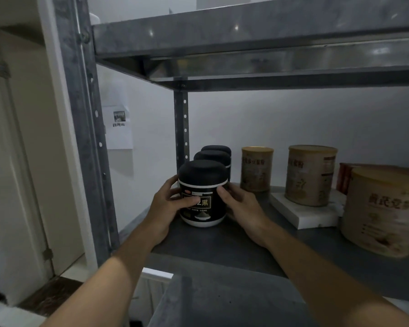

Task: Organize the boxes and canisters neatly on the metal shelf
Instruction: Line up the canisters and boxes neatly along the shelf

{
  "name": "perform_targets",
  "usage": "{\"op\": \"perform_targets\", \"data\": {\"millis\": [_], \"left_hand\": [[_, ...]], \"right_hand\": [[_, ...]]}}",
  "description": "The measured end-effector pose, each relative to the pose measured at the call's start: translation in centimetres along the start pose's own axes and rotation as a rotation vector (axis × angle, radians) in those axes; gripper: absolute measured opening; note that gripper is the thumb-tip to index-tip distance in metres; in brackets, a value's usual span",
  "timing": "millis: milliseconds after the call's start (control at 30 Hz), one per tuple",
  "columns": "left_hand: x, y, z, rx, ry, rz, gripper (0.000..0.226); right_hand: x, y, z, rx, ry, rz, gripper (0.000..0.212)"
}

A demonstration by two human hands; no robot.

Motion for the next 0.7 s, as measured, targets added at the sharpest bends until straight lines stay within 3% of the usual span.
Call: {"op": "perform_targets", "data": {"millis": [133,233,300,400,533,633,700], "left_hand": [[0.3,0.3,0.5,0.002,0.030,0.008,0.098],[0.6,0.4,0.8,-0.009,0.042,0.016,0.096],[0.5,0.4,0.8,-0.017,0.042,0.019,0.095],[0.4,0.0,0.6,-0.017,0.056,0.011,0.086],[0.4,-1.3,0.0,-0.038,0.218,-0.096,0.067],[0.4,-3.3,-0.8,-0.141,0.448,-0.256,0.040],[-0.3,-4.6,-1.0,-0.233,0.529,-0.256,0.029]], "right_hand": [[-0.1,0.0,0.0,0.013,-0.041,-0.002,0.051],[-0.1,-0.1,0.0,0.008,-0.069,-0.017,0.068],[0.0,-0.2,0.0,0.010,-0.105,-0.033,0.063],[0.2,-0.8,0.1,0.058,-0.245,-0.136,0.050],[1.2,-2.2,0.4,0.094,-0.399,-0.414,0.046],[2.4,-3.9,0.9,0.135,-0.484,-0.637,0.043],[3.5,-4.7,1.1,0.158,-0.530,-0.741,0.051]]}}
Point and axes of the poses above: each hand's wrist, its own y-axis towards the middle knuckle, its own x-axis out of the back of the hand, z = x × y, the point moved 2 cm from there along y, towards the middle knuckle, and after that the axes turned 4 degrees about -x, right-handed, at the moved point
